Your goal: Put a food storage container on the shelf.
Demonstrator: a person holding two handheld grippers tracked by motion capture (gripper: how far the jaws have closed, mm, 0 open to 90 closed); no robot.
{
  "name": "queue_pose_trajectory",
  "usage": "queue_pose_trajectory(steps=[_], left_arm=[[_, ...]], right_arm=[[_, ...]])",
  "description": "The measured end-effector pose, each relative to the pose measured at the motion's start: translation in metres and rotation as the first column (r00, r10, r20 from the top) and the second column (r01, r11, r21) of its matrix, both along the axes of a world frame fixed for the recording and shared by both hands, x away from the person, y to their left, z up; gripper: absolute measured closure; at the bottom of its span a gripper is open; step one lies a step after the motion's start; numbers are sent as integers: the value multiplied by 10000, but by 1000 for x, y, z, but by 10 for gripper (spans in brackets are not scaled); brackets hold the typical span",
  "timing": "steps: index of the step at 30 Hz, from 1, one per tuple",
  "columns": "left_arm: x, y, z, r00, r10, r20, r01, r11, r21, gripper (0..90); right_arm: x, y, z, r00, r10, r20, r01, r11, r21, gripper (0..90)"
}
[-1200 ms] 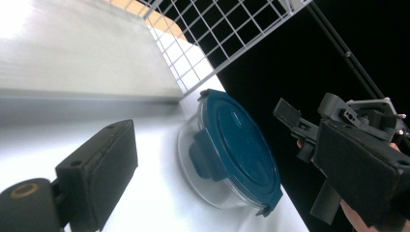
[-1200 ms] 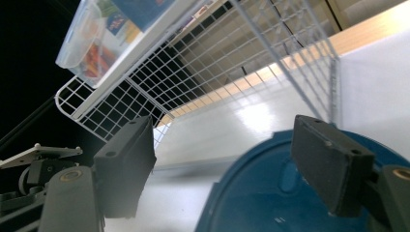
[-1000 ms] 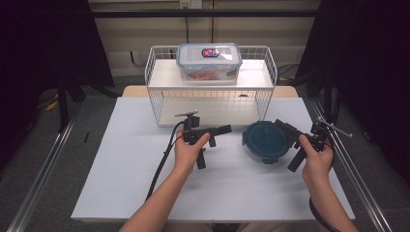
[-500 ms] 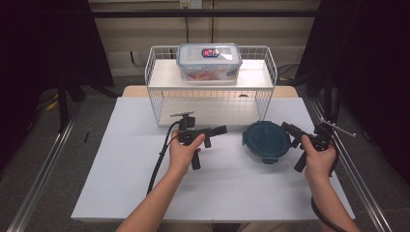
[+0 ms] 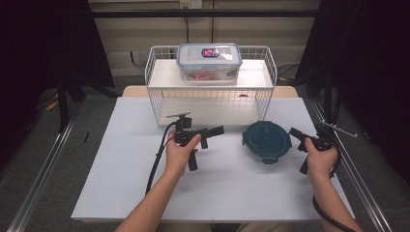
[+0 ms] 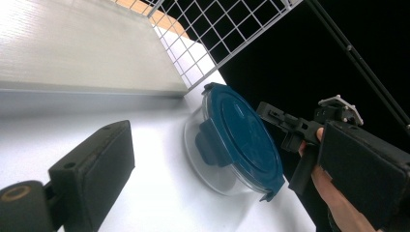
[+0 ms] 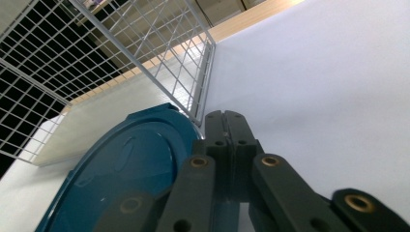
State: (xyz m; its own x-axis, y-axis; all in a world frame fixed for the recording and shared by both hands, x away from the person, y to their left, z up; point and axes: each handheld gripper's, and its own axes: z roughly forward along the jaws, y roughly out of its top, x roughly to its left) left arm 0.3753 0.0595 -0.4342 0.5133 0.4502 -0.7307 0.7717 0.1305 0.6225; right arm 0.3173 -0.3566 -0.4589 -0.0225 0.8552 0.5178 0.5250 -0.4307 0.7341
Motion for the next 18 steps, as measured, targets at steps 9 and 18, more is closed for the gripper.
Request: queue_pose_trajectory(steps=[9, 18], left_arm=[[-2, 6, 0, 10000, 71, 3, -71, 10000, -27, 59], [-2, 5, 0, 9999, 134, -19, -134, 9999, -50, 59]], right_arm=[[9, 4, -1, 9998, 156, -96, -160, 9991, -384, 900], [9, 7, -1, 9997, 236, -56, -239, 9984, -505, 900]])
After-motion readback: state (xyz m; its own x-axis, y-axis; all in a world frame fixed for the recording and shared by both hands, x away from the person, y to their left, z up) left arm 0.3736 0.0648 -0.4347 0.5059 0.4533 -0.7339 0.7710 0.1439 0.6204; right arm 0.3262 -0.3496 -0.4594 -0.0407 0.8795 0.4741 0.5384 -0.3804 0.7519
